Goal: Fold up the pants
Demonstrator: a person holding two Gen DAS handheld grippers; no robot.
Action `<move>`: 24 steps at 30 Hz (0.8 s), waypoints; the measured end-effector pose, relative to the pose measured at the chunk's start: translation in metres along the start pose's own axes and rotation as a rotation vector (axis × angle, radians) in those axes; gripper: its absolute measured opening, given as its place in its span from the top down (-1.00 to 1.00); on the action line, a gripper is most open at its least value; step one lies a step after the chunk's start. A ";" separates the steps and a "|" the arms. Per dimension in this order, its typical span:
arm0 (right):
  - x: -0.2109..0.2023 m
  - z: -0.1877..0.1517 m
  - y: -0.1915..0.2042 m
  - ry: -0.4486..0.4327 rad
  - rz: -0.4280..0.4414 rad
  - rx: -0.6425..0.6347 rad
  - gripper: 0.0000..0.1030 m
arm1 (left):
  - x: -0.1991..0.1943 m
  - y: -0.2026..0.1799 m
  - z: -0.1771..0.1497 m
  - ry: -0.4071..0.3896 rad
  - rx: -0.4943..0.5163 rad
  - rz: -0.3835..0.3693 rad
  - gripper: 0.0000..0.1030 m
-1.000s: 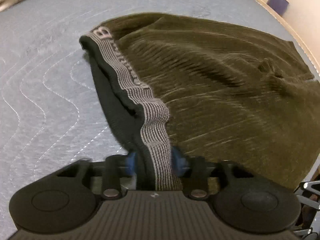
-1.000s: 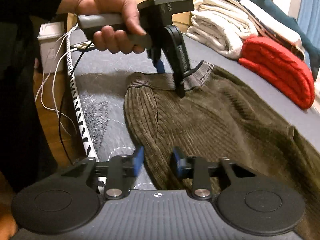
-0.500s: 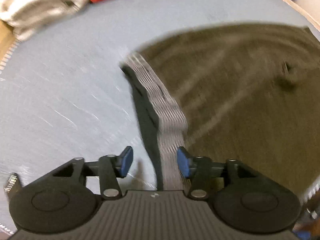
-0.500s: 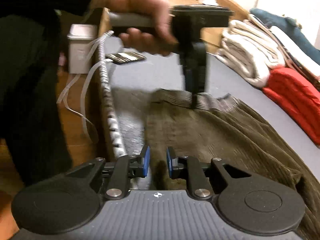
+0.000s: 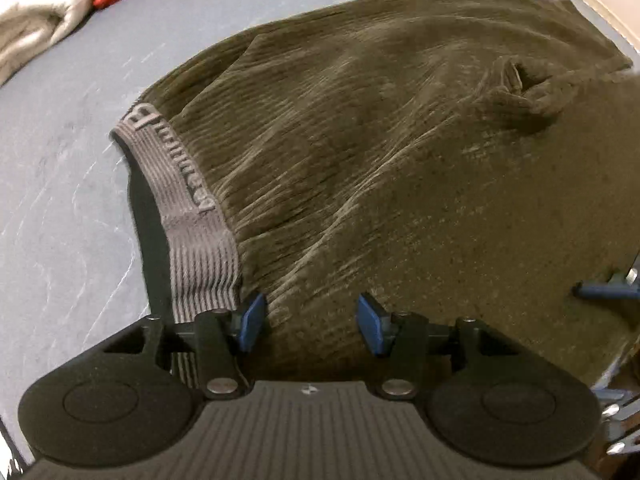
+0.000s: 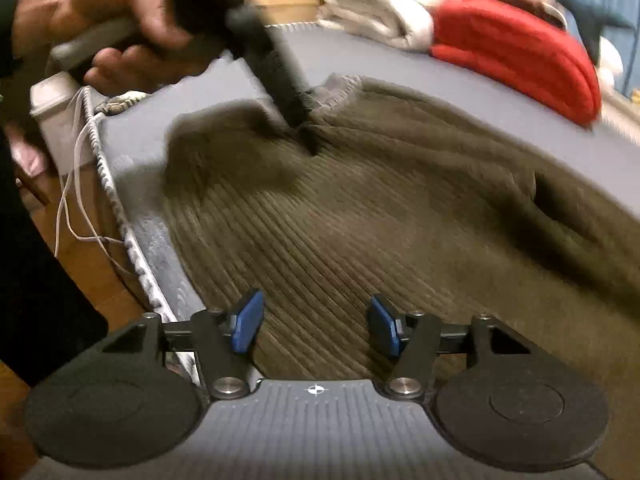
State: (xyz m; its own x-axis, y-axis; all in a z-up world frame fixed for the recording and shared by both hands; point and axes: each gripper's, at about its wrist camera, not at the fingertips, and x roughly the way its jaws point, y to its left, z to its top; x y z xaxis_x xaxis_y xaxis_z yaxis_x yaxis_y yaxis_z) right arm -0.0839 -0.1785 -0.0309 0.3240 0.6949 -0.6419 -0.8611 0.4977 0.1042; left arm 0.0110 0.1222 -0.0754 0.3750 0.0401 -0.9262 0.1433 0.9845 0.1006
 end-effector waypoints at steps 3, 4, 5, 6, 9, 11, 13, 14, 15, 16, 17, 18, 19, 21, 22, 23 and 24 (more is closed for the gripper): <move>-0.012 0.006 -0.005 -0.056 -0.026 0.021 -0.29 | -0.018 0.009 0.016 -0.060 -0.098 -0.021 -0.09; -0.017 0.008 -0.007 -0.081 -0.037 0.032 -0.29 | -0.028 0.009 0.020 -0.101 -0.111 -0.022 -0.10; -0.024 0.013 -0.011 -0.112 -0.039 0.057 -0.29 | -0.038 0.008 0.023 -0.144 -0.119 -0.021 -0.15; -0.030 0.016 -0.017 -0.142 -0.041 0.083 -0.29 | -0.046 0.007 0.024 -0.179 -0.130 -0.021 -0.20; -0.047 0.026 -0.035 -0.230 -0.101 0.141 -0.29 | -0.063 0.003 0.038 -0.279 -0.181 -0.024 -0.56; -0.063 0.028 -0.050 -0.288 -0.162 0.173 -0.29 | -0.072 0.001 0.042 -0.351 -0.218 0.005 -0.59; -0.081 0.032 -0.066 -0.360 -0.225 0.204 -0.29 | -0.078 -0.001 0.049 -0.427 -0.241 0.022 -0.59; -0.090 0.034 -0.073 -0.392 -0.255 0.219 -0.31 | -0.082 -0.002 0.051 -0.461 -0.249 0.022 -0.59; -0.101 0.039 -0.083 -0.430 -0.299 0.240 -0.36 | -0.085 -0.004 0.054 -0.499 -0.256 0.025 -0.59; -0.109 0.043 -0.091 -0.454 -0.329 0.257 -0.37 | -0.087 -0.005 0.057 -0.532 -0.259 0.028 -0.59; -0.119 0.048 -0.100 -0.474 -0.347 0.275 -0.37 | -0.089 -0.009 0.061 -0.570 -0.259 0.031 -0.59; -0.131 0.054 -0.112 -0.497 -0.360 0.300 -0.38 | -0.087 -0.013 0.066 -0.597 -0.256 0.033 -0.59; -0.141 0.058 -0.124 -0.516 -0.374 0.319 -0.38 | -0.089 -0.017 0.069 -0.615 -0.253 0.034 -0.59; -0.157 0.065 -0.144 -0.555 -0.417 0.344 -0.38 | -0.088 -0.024 0.077 -0.625 -0.247 0.014 -0.59; -0.160 0.068 -0.155 -0.571 -0.438 0.351 -0.38 | -0.087 -0.026 0.082 -0.625 -0.248 0.011 -0.59; -0.167 0.070 -0.167 -0.589 -0.465 0.359 -0.38 | -0.086 -0.028 0.086 -0.622 -0.249 0.010 -0.59; -0.169 0.069 -0.176 -0.601 -0.486 0.368 -0.38 | -0.084 -0.029 0.090 -0.614 -0.249 0.005 -0.59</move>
State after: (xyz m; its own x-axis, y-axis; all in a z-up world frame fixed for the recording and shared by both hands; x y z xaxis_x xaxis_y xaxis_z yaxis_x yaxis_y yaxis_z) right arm 0.0395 -0.3479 0.1119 0.8665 0.4663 -0.1781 -0.4245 0.8761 0.2284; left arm 0.0575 0.0746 0.0321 0.8398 0.0131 -0.5427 -0.0483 0.9975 -0.0507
